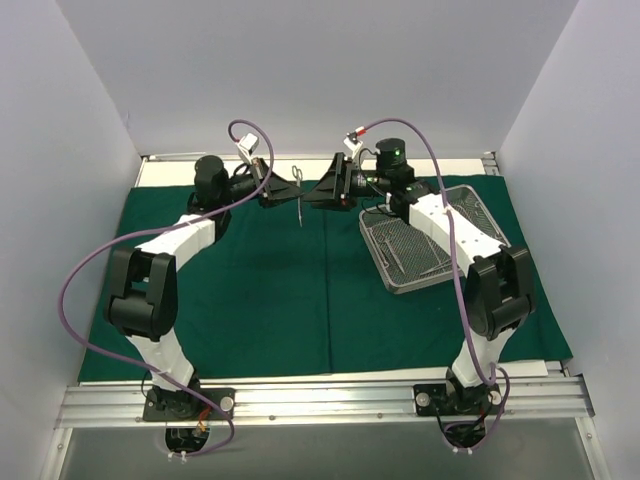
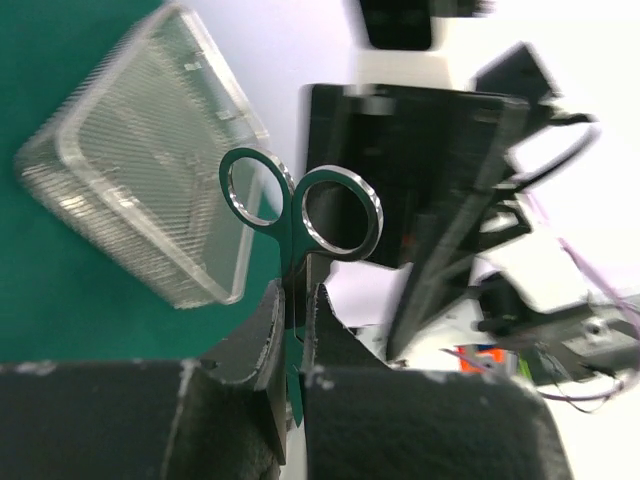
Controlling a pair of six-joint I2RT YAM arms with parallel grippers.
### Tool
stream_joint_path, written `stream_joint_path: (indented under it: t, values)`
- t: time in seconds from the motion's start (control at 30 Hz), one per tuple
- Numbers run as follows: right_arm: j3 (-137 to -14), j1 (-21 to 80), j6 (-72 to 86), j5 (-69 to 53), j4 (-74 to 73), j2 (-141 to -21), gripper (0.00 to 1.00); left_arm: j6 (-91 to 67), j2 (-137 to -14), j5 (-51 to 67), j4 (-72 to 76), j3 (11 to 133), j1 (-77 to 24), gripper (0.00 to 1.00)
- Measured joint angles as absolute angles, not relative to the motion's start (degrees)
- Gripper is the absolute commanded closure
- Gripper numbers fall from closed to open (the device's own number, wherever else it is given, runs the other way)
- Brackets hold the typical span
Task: Open and lay out the surgical kit
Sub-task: Place the medical item in the surgical kit.
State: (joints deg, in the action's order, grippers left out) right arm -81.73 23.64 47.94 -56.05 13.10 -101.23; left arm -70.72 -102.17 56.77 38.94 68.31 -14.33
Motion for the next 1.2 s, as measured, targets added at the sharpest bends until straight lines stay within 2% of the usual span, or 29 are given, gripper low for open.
stream_joint_path:
  t: [0.07, 0.23, 0.37, 0.53, 0.8, 1.0, 1.2]
  values:
    - [-82.78, 23.2, 45.78, -55.37, 9.54, -101.23, 0.41, -65.58, -102.13, 57.01, 31.55, 69.52, -13.3, 0.98]
    - [-86.19, 20.97, 38.22, -51.35, -2.07, -101.3, 0.37, -46.24, -101.97, 54.5, 5.23, 77.62, -11.46, 0.98]
    - [-91.37, 19.2, 29.82, -44.58, -15.0, -102.15, 0.37, -26.92, -101.89, 46.09, -18.96, 88.01, -11.44, 0.98]
    - [-92.6, 20.08, 23.49, -36.49, -23.75, -102.0, 0.37, -6.94, -100.18, 29.21, -34.65, 92.31, -12.43, 0.98]
    - [-81.08, 23.66, 20.18, -28.32, -26.94, -92.77, 0.37, 15.62, -99.59, 5.82, -43.94, 90.48, -15.62, 0.98]
    - [-75.57, 24.05, 19.29, -24.25, -27.4, -83.48, 0.36, 36.05, -99.0, -4.19, -37.71, 79.72, -16.43, 0.98]
    - [-74.19, 24.05, 19.22, -23.09, -28.1, -80.44, 0.36, 42.09, -98.87, -11.81, -34.87, 76.27, -18.22, 0.98]
